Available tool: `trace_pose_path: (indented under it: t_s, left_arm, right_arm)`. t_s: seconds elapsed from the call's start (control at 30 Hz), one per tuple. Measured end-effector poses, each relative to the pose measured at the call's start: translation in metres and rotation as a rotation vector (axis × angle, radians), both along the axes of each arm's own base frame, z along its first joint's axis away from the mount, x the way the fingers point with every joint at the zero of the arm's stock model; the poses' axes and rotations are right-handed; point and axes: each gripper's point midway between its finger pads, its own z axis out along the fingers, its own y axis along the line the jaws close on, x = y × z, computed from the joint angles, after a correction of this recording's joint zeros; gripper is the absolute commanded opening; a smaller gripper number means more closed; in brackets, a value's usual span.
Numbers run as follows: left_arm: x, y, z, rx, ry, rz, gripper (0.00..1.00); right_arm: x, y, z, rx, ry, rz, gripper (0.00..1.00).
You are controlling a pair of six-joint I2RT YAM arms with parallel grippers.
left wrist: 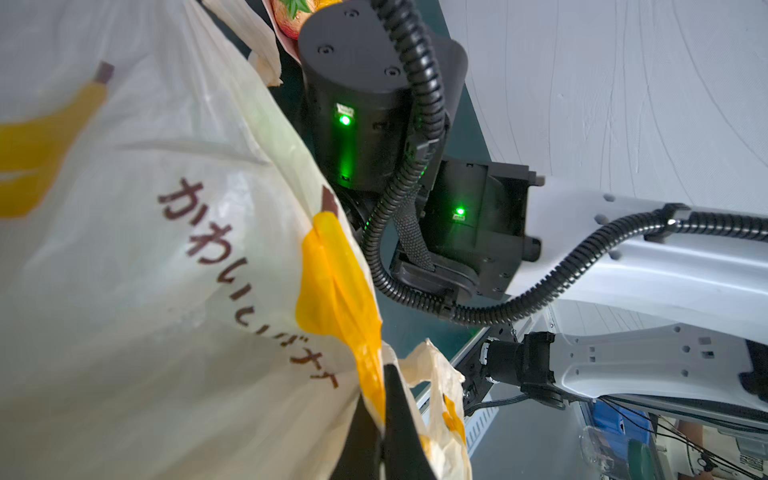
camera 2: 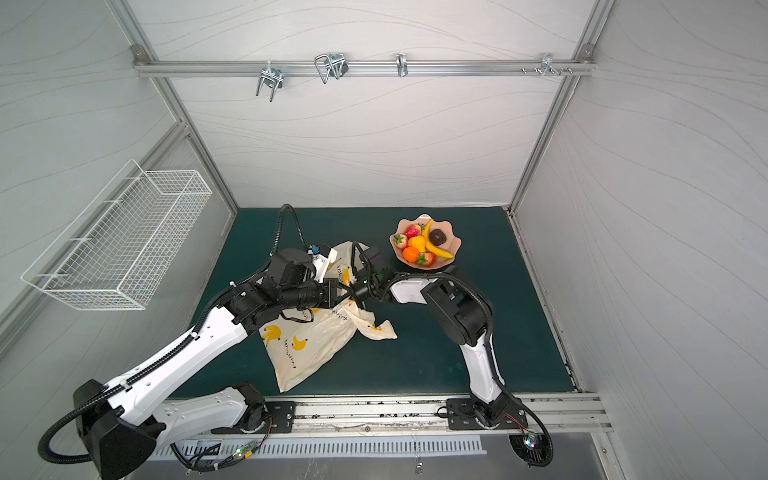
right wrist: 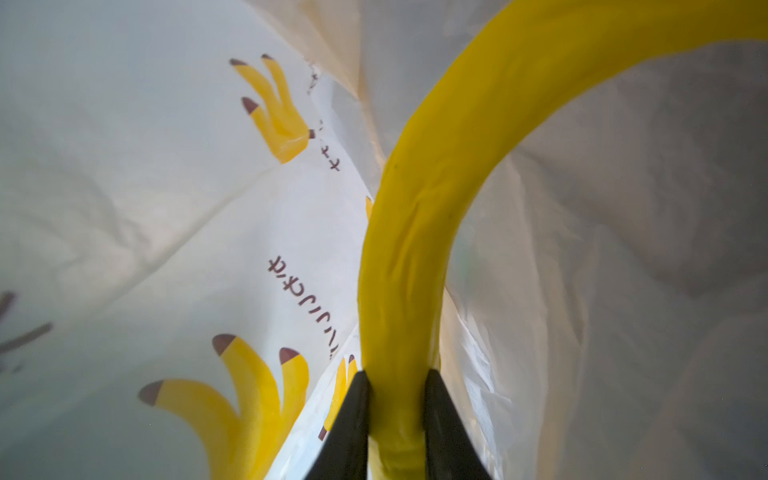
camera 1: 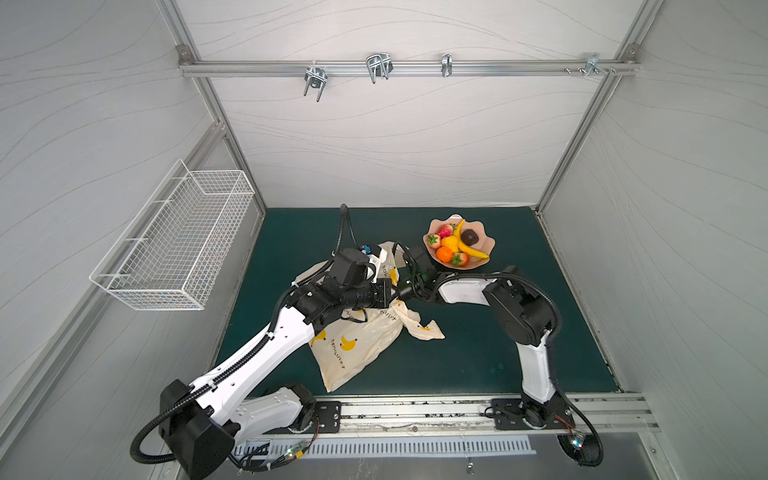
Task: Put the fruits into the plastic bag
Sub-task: 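Lower the banana into the bag opening beside the left gripper, then open the right gripper to release the banana inside the bag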
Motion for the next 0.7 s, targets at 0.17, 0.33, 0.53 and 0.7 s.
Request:
trace_pose_path:
  t_s: [0.17,0.33,0.53,0.7]
  left_arm:
    - [0.000,0.000,-0.009,0.002,0.004,-0.002,0.00]
    - [-0.003,0.002,-0.019,0.009,0.011,-0.004,0.00]
    - [-0.007,0.004,-0.021,-0.005,-0.008,-0.004,0.00]
    - [-0.008,0.005,-0.018,-0.022,-0.031,-0.004,0.00]
  right_arm:
    - [-0.018,-0.010,-0.007,-0.024,0.021,0.041,0.00]
    - [-0.041,-0.007,-0.010,-0.042,0.006,0.110,0.00]
    - [-0.056,-0.001,-0.009,-0.064,0.001,0.162,0.00]
    - [-0.057,0.005,-0.012,-0.081,-0.002,0.190,0.06]
